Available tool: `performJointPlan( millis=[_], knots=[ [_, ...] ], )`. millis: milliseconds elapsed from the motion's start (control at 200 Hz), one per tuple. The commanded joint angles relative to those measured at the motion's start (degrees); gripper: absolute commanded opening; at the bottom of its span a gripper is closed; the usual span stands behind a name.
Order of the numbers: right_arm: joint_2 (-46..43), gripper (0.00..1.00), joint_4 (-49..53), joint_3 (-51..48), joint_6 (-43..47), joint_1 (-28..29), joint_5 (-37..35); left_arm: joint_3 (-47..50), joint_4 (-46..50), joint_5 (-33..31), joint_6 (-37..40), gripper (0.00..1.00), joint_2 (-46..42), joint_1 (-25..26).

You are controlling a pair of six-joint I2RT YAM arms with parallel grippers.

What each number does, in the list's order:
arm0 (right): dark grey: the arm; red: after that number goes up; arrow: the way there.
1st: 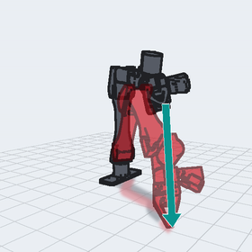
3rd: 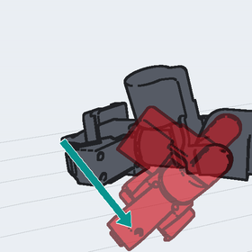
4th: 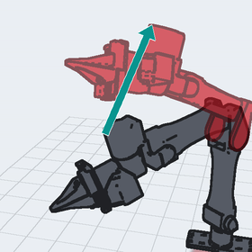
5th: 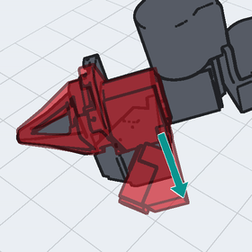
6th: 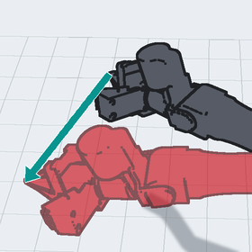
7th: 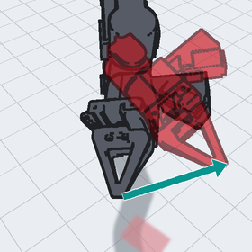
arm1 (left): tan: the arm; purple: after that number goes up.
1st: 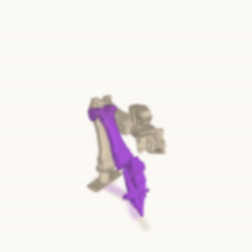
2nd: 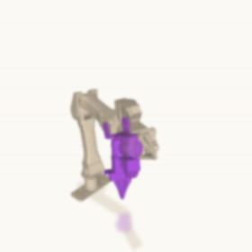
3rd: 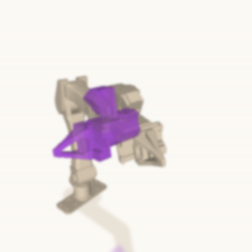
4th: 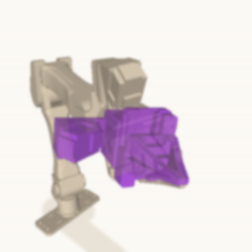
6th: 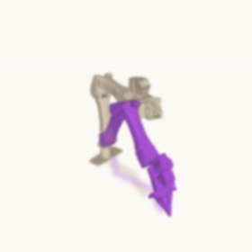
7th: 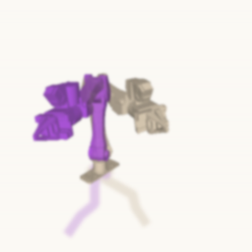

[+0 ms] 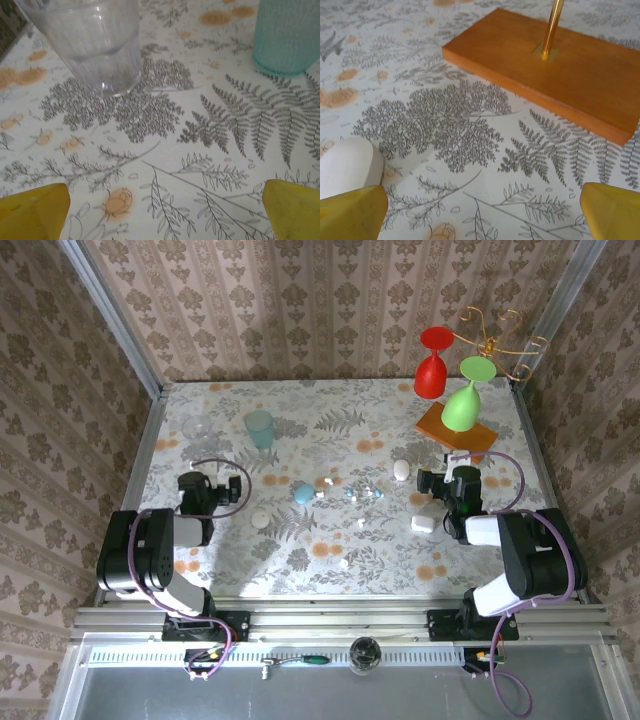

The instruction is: Insert wireless bluetooth earbuds into charging case

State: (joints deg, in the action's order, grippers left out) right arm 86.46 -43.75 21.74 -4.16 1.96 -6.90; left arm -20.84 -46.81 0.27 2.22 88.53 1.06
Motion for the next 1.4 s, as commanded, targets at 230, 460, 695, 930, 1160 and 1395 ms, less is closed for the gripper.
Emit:
performJointPlan(
  millis=[230, 460, 695, 930, 1160, 1395],
  knots=[
    [1.2, 1.0, -5.1, 1.7, 1.7, -0.5, 0.2, -1.7, -5.4, 1.1, 1.7, 1.0, 0.7, -0.6],
    [1.2, 1.0, -5.0, 1.7, 1.7, -0.5, 0.2, -1.9, -5.3, 1.1, 1.7, 1.0, 0.7, -0.6],
    [1.2, 1.0, -4.9, 1.7, 1.7, -0.5, 0.3, -1.7, -5.4, 1.7, 1.5, 1.0, 0.7, -0.8],
    [1.1, 1.0, -5.4, 1.5, 1.7, -0.5, 0.2, -1.0, -7.0, 3.7, 2.6, 1.0, 0.5, -0.7],
    [-6.2, 1.0, 1.8, 2.0, 1.4, -0.4, -1.1, 1.0, -6.6, 5.3, 5.1, 1.0, -3.5, 1.0],
    [-17.7, 1.0, 12.8, 1.9, 3.1, -0.4, 1.4, 1.9, 1.2, 1.4, 11.1, 1.0, -14.4, 6.7]
  ],
)
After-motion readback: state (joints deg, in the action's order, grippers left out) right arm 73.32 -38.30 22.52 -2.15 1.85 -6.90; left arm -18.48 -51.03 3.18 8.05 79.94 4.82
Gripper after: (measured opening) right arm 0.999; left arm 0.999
